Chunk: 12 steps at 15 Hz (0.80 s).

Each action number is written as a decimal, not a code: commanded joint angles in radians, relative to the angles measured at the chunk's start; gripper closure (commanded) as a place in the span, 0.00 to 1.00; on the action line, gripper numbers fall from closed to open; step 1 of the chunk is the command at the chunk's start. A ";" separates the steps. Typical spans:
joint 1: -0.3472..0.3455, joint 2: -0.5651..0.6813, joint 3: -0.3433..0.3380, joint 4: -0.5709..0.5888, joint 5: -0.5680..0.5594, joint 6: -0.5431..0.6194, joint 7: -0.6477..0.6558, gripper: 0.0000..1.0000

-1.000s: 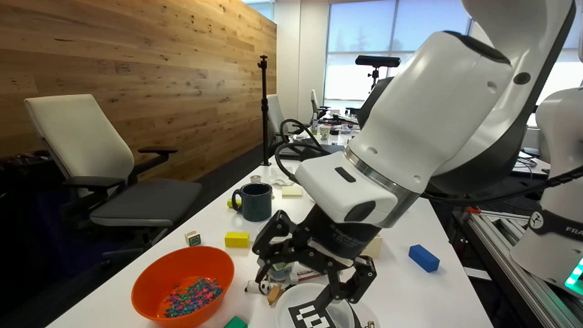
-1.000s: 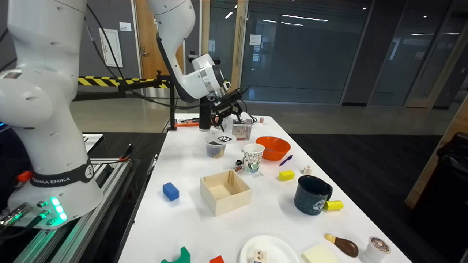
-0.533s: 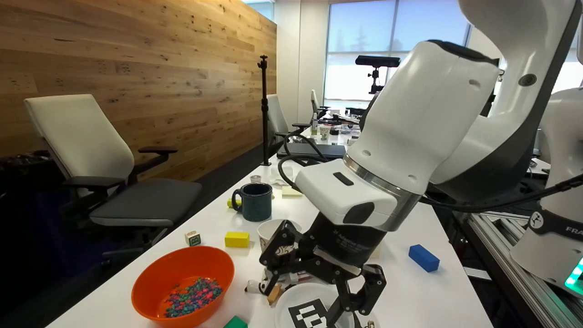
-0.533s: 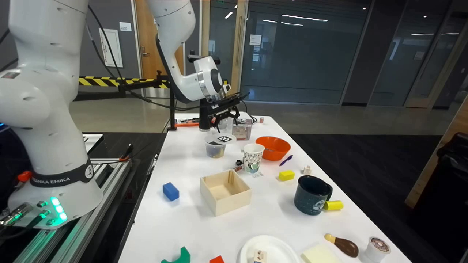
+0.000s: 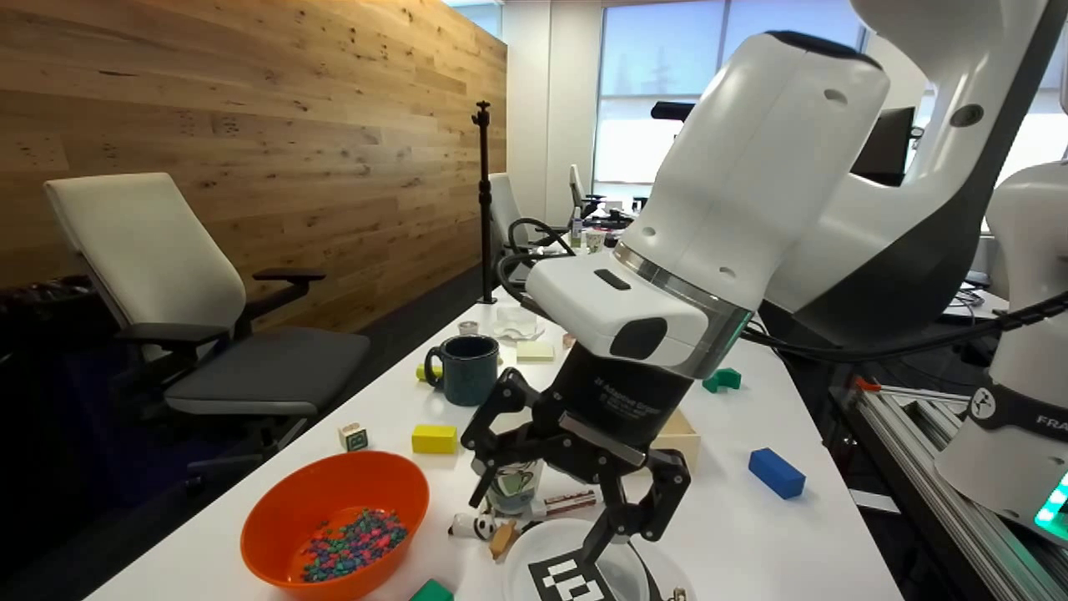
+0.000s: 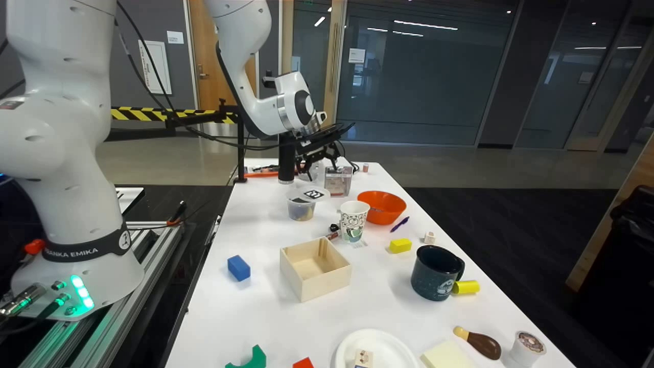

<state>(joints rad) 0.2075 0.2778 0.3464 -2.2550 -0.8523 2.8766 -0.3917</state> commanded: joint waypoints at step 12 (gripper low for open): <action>-0.237 0.030 0.298 0.026 0.587 -0.228 -0.454 0.00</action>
<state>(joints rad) 0.0405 0.3053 0.5705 -2.2497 -0.3951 2.7216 -0.7326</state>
